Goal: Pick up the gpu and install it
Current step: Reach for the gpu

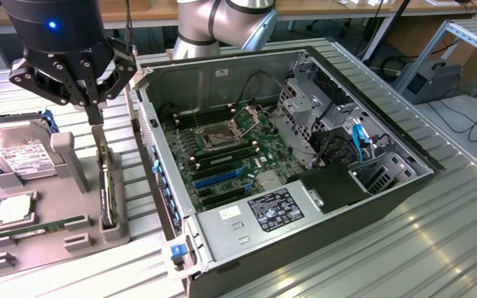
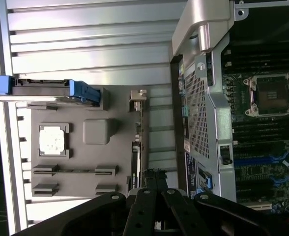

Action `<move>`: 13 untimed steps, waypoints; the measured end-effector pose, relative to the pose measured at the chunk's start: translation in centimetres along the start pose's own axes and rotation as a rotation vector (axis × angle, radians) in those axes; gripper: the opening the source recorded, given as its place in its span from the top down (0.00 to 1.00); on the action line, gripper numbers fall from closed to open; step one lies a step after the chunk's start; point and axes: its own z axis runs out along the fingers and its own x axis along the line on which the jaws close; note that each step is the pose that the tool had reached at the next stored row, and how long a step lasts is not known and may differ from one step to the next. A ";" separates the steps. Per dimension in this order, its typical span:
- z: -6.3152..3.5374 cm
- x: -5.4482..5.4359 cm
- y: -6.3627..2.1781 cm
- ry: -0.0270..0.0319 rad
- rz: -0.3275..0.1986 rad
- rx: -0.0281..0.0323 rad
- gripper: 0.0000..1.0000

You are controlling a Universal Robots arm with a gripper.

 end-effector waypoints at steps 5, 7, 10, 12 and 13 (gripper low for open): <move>0.02 0.1 -0.13 0.0000 0.000 0.0000 0.89; 0.03 0.1 -0.19 0.0000 0.000 0.0000 0.89; 0.05 0.2 -0.31 0.0000 0.000 0.0000 0.89; 0.05 0.3 -0.38 0.0000 0.000 0.0000 0.89; 0.06 0.3 -0.42 0.0000 0.000 0.0000 0.89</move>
